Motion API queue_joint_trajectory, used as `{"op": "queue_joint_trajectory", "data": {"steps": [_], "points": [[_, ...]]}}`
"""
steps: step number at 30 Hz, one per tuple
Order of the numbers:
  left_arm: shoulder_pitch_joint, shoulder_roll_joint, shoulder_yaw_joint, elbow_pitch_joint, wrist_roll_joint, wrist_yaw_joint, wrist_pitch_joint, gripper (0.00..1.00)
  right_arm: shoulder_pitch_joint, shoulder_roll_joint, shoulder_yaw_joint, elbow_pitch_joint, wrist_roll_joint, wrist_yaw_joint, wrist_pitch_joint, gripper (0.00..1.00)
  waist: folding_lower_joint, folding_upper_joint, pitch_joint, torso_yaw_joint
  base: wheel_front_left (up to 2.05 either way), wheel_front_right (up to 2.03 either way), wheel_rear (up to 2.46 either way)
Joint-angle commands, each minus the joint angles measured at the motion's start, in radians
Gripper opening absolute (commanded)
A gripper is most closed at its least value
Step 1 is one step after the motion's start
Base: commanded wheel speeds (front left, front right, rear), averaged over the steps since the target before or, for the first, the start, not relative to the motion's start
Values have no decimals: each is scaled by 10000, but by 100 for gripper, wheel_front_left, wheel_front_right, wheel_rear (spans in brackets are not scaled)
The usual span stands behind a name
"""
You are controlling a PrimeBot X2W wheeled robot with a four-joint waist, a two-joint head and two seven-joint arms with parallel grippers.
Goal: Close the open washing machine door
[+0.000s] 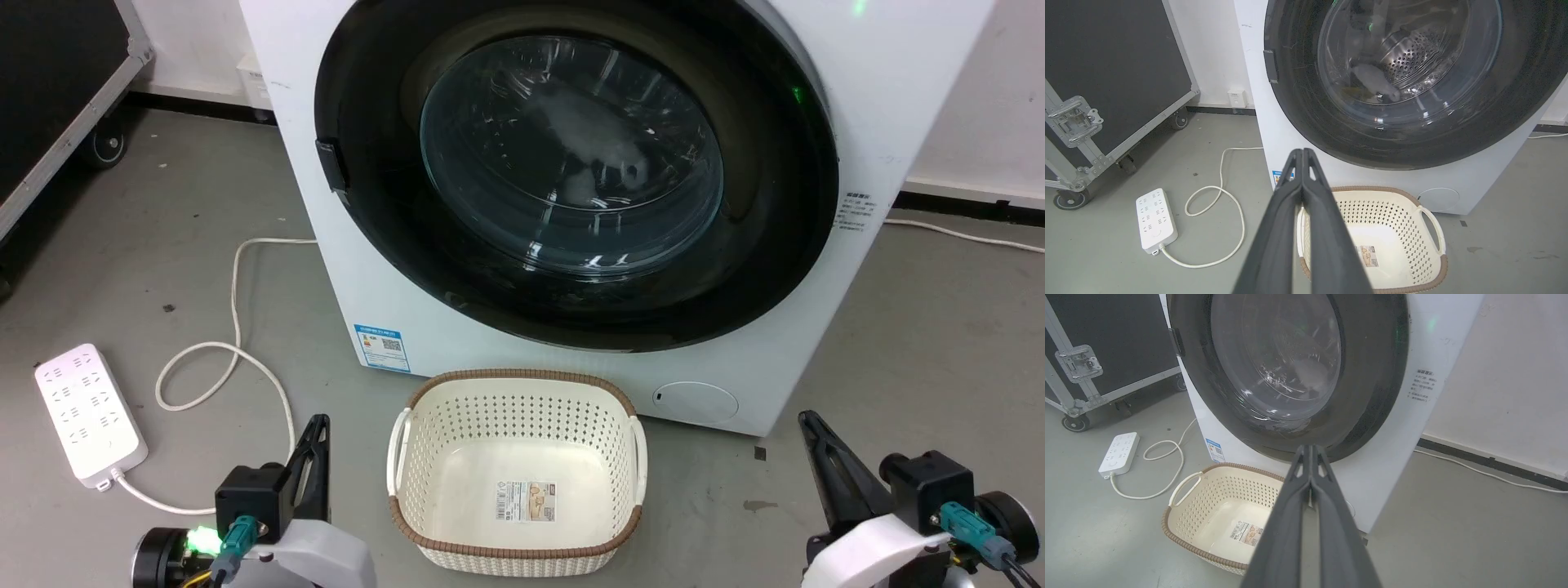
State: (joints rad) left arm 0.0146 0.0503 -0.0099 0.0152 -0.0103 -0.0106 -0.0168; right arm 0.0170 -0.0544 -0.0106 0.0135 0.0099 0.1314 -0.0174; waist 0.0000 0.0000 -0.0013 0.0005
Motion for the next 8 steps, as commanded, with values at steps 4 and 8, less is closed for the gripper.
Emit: {"op": "queue_joint_trajectory", "data": {"steps": [4, 8], "points": [[-144, -1, 84, -126, 85, 91, 130, 0, -159, 41, 84, -119, -84, -7, 136, 0, 0, 0, 9, -3, 0, 0, 0], [-146, -1, 99, -152, 103, 106, 168, 0, -170, 41, 106, -135, -99, -7, 174, 0, 0, 0, 13, -5, 0, 0, 0]]}}
